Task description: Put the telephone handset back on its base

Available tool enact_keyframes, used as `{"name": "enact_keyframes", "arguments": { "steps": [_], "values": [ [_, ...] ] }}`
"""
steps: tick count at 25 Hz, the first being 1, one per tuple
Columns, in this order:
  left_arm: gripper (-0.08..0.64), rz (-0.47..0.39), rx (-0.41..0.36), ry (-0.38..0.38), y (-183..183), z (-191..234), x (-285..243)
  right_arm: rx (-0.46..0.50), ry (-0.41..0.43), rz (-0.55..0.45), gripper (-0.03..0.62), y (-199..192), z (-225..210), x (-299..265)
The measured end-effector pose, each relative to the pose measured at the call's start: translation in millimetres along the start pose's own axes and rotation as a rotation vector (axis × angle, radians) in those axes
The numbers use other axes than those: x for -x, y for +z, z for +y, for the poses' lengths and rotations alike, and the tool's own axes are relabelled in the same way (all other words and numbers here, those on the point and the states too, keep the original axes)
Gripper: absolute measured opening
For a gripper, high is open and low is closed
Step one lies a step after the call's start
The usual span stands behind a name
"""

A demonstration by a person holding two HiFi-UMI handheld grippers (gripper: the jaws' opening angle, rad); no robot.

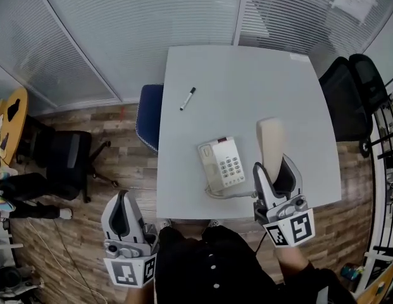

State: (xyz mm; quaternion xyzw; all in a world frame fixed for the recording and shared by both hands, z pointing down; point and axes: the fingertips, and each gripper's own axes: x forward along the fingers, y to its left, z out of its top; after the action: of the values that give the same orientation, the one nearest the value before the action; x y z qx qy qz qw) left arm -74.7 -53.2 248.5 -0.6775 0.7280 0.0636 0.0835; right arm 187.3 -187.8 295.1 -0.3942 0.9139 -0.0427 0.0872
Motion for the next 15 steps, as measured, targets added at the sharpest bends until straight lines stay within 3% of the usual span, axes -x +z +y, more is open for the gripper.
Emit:
{"name": "enact_keyframes", "arguments": {
  "steps": [7,15],
  "values": [
    [0.015,0.021,-0.015,0.037,-2,-13,10,-0.009,0.043,0.025,0.232,-7,-8,-1],
    [0.015,0.015,-0.019,0.025,4,0,8,-0.011,0.039,0.032,0.232,-14,3,-5]
  ]
}}
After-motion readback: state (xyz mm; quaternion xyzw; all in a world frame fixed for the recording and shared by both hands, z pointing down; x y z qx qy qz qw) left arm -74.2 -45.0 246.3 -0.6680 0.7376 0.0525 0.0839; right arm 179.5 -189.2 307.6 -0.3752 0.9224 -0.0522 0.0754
